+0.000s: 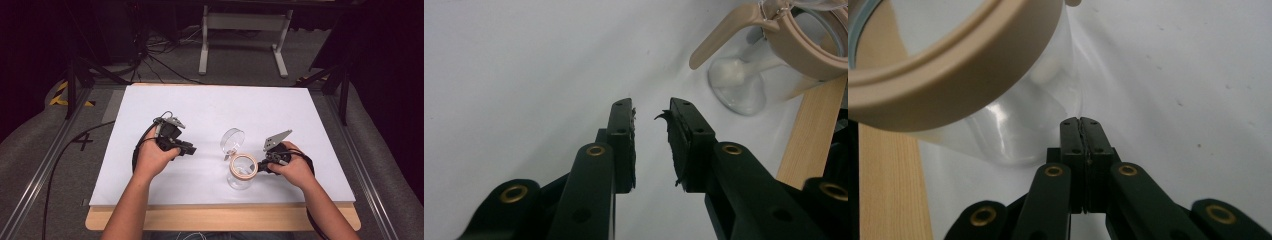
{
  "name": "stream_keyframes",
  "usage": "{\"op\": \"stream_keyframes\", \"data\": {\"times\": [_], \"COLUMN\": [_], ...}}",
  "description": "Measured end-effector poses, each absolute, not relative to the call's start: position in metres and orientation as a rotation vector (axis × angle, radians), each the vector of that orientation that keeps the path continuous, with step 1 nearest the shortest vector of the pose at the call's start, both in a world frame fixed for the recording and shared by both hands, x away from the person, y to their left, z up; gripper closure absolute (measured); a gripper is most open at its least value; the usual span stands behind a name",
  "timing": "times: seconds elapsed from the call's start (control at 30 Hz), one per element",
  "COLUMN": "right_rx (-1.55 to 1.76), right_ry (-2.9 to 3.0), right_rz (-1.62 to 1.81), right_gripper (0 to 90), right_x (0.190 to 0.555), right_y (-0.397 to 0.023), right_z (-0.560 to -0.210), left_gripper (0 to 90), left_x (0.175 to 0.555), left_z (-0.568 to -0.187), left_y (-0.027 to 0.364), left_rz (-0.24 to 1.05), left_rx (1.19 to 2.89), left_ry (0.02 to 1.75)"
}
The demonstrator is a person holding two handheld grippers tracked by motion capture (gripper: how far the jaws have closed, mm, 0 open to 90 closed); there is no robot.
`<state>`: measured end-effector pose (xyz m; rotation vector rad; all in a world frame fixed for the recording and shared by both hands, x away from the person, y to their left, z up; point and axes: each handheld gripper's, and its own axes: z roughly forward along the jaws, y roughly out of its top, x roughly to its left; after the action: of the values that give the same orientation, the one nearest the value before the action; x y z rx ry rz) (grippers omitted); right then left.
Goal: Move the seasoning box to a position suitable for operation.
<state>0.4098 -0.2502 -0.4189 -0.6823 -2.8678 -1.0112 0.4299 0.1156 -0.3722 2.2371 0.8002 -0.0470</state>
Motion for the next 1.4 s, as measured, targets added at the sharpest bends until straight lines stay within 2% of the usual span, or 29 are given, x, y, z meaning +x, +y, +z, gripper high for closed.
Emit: {"op": "stream_keyframes", "data": {"times": [1.1,1.23,1.4], "right_rx": [-0.453,-0.459,-0.522], "right_ry": [-2.838,-2.828,-2.837], "right_rz": [-0.911,-0.937,-1.024], "right_gripper": [90.0,90.0,90.0], "right_x": [0.388,0.388,0.389], "right_y": [-0.21,-0.213,-0.226], "right_z": [-0.422,-0.42,-0.406], "left_gripper": [74.0,75.6,84.2], "left_x": [0.433,0.433,0.432], "left_z": [-0.371,-0.369,-0.367], "left_y": [0.115,0.115,0.115], "left_rz": [-0.064,-0.06,-0.077], "left_rx": [2.222,2.213,2.125], "left_ry": [0.785,0.776,0.765]}}
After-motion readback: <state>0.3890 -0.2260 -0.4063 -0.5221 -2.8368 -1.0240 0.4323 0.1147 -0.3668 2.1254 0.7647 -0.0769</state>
